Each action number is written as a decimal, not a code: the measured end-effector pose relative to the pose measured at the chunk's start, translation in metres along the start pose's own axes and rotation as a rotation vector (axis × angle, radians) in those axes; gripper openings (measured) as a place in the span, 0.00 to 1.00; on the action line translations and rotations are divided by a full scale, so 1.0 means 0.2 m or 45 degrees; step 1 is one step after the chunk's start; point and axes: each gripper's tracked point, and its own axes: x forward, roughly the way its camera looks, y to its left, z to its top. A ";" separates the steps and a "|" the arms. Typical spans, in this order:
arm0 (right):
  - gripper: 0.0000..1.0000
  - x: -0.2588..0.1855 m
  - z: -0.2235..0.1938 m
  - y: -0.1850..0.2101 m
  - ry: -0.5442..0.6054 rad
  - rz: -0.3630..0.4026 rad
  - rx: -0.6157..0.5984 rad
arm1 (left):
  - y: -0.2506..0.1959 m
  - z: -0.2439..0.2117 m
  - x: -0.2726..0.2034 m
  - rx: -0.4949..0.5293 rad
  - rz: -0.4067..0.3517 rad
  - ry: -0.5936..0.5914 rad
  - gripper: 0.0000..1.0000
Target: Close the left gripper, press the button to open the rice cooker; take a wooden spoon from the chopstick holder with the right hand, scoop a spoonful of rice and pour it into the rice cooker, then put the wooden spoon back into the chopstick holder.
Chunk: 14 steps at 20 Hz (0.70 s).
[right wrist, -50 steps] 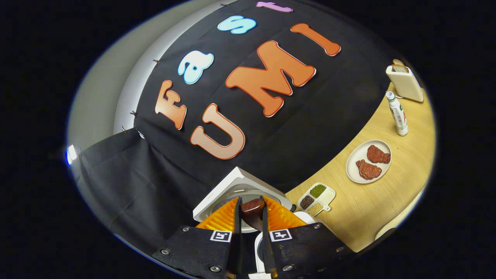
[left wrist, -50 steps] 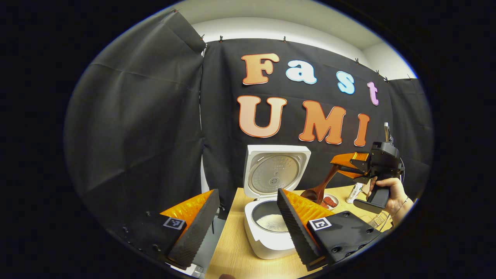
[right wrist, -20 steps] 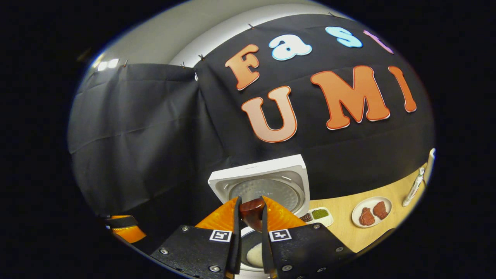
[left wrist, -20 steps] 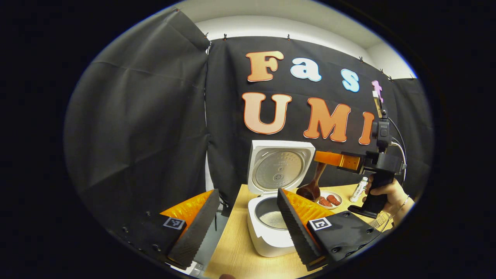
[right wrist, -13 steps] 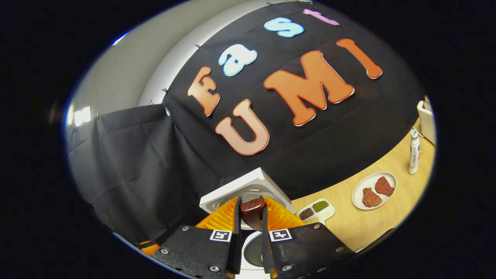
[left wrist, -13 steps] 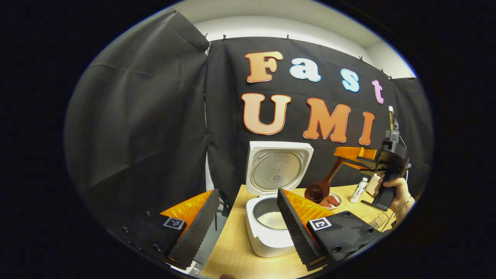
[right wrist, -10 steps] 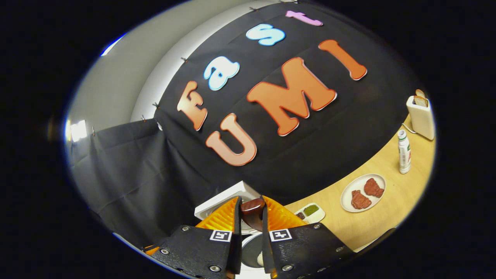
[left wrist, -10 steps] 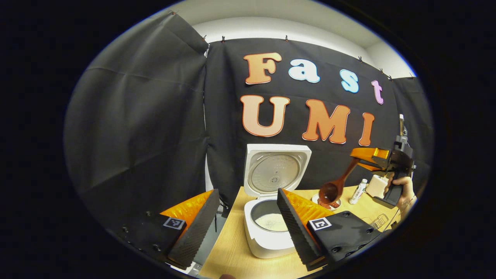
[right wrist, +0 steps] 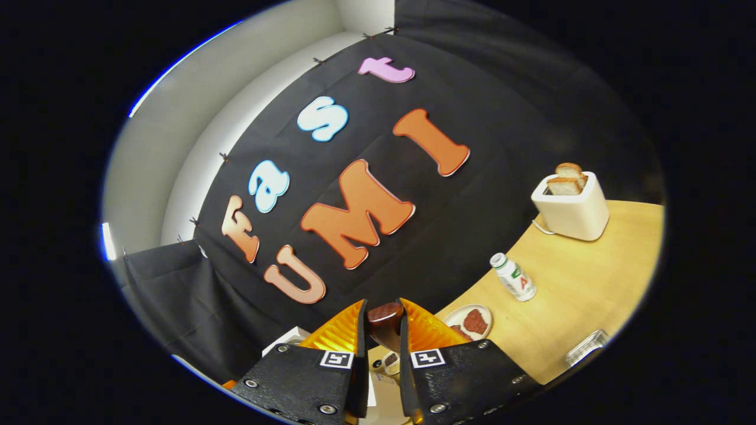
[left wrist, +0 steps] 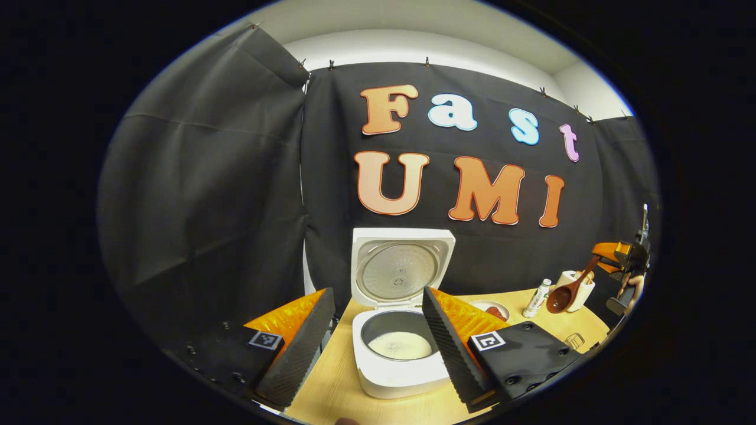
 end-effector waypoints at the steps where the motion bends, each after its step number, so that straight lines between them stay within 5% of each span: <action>1: 0.21 -0.04 0.04 -0.08 -0.011 -0.027 0.002 | -0.02 0.01 -0.01 0.007 -0.001 -0.002 1.00; 7: 0.21 -0.27 0.17 -0.51 -0.044 -0.172 0.041 | -0.10 0.03 -0.05 0.032 0.031 -0.017 1.00; 14: 0.21 -0.45 0.13 -0.79 -0.014 -0.268 0.082 | -0.19 0.03 -0.10 0.025 0.050 -0.020 1.00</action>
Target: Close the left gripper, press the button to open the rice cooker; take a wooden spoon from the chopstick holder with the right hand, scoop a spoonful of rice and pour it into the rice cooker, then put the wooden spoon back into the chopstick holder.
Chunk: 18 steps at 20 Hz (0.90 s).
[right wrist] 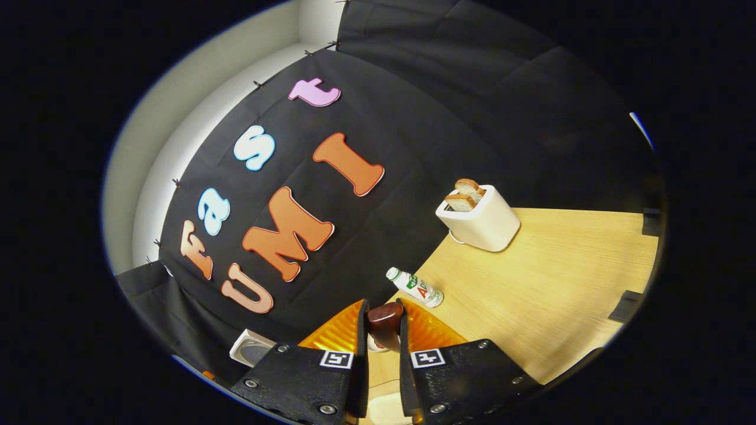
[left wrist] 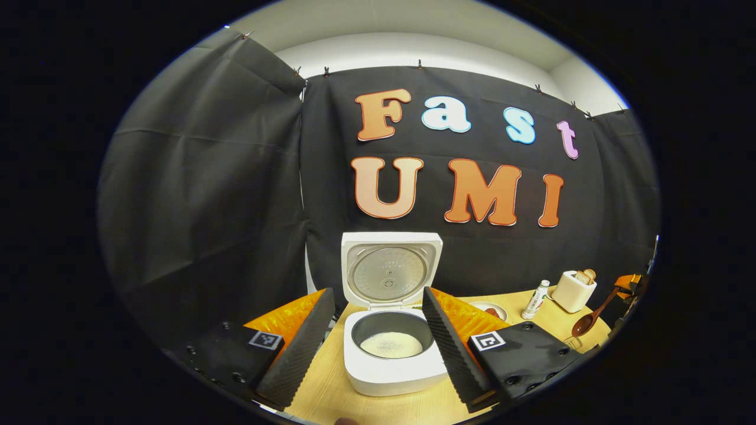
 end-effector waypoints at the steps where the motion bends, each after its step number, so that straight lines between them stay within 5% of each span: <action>1: 0.21 -0.01 -0.01 -0.03 0.001 -0.008 0.013 | -0.01 -0.01 -0.01 0.005 -0.001 0.001 1.00; 18: 0.21 0.07 -0.34 -0.36 0.129 -0.113 -0.033 | -0.07 -0.04 -0.07 0.017 0.046 0.010 1.00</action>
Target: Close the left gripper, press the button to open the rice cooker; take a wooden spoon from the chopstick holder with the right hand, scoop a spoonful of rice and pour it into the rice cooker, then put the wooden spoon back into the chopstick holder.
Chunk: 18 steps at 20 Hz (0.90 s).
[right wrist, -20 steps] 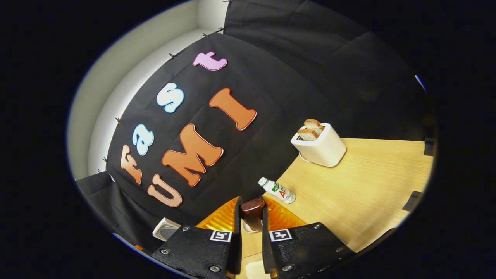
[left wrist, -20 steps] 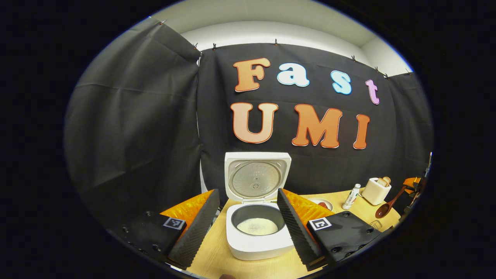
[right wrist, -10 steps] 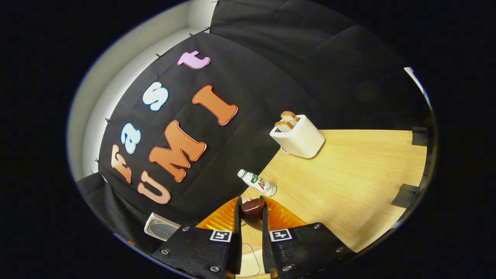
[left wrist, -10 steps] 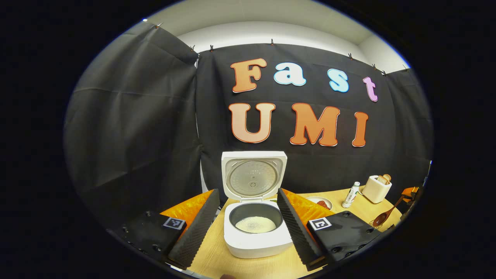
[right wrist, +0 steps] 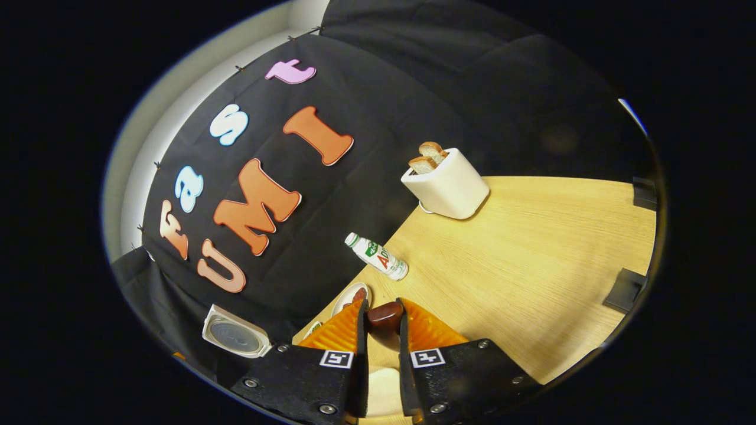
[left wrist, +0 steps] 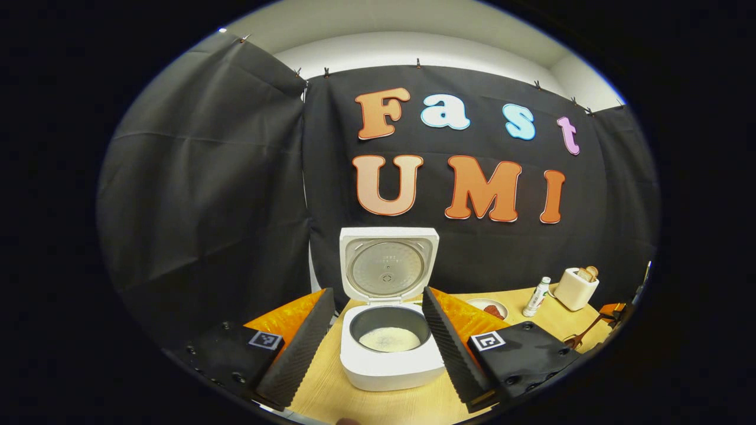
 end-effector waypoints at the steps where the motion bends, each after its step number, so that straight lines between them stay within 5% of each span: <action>1: 0.21 0.01 -0.01 -0.03 0.007 -0.017 -0.011 | 0.00 -0.01 0.00 0.006 0.004 0.003 1.00; 8: 0.39 0.01 0.05 -0.15 0.008 -0.099 -0.044 | 0.00 -0.02 0.02 -0.003 0.012 0.014 1.00; 14: 0.93 -0.03 0.23 -0.21 -0.070 -0.216 -0.129 | 0.00 0.00 0.04 -0.007 0.019 0.010 1.00; 18: 0.94 -0.10 0.39 -0.11 -0.158 -0.254 -0.308 | 0.02 0.03 0.07 -0.006 0.045 0.008 1.00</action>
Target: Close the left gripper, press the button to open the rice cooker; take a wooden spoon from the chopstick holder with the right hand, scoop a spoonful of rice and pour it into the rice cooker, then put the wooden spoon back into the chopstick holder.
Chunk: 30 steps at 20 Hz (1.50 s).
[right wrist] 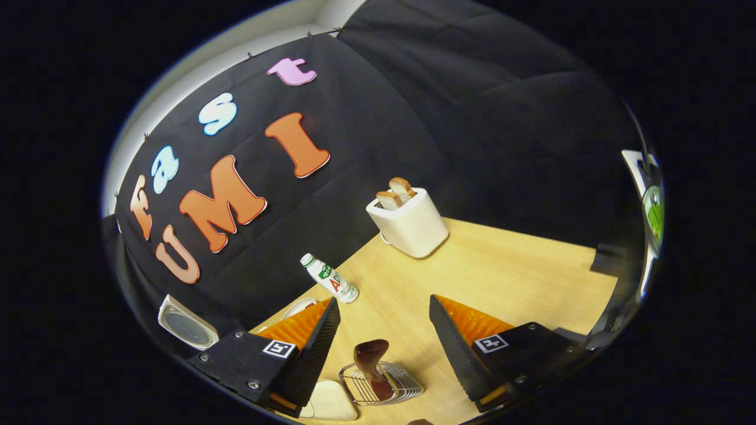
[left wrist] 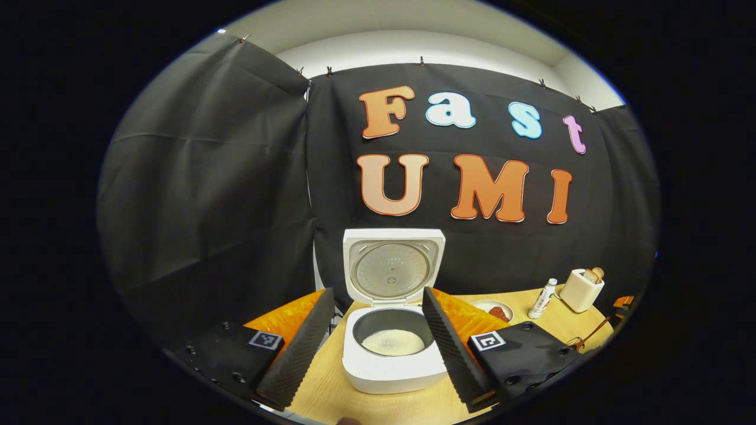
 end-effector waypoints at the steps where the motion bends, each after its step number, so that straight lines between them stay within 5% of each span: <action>1: 0.94 -0.02 0.04 0.03 -0.011 0.000 -0.044 | 0.00 0.02 0.01 0.002 0.008 -0.001 1.00; 8: 0.94 -0.20 0.21 0.26 -0.076 0.090 -0.042 | -0.05 0.24 0.19 -0.038 0.000 -0.024 1.00; 11: 0.94 -0.23 0.25 0.30 -0.103 0.093 -0.037 | -0.19 0.33 0.30 -0.066 -0.124 0.012 1.00; 16: 0.94 -0.27 0.34 0.32 -0.158 0.093 -0.048 | -0.20 0.52 0.60 -0.139 -0.145 0.025 1.00; 24: 0.94 -0.34 0.51 0.30 -0.253 0.009 -0.276 | -0.13 0.61 1.12 -0.124 -0.111 0.119 1.00; 30: 0.95 -0.41 0.55 0.35 -0.249 0.008 -0.452 | -0.13 0.56 1.57 0.001 -0.065 0.258 1.00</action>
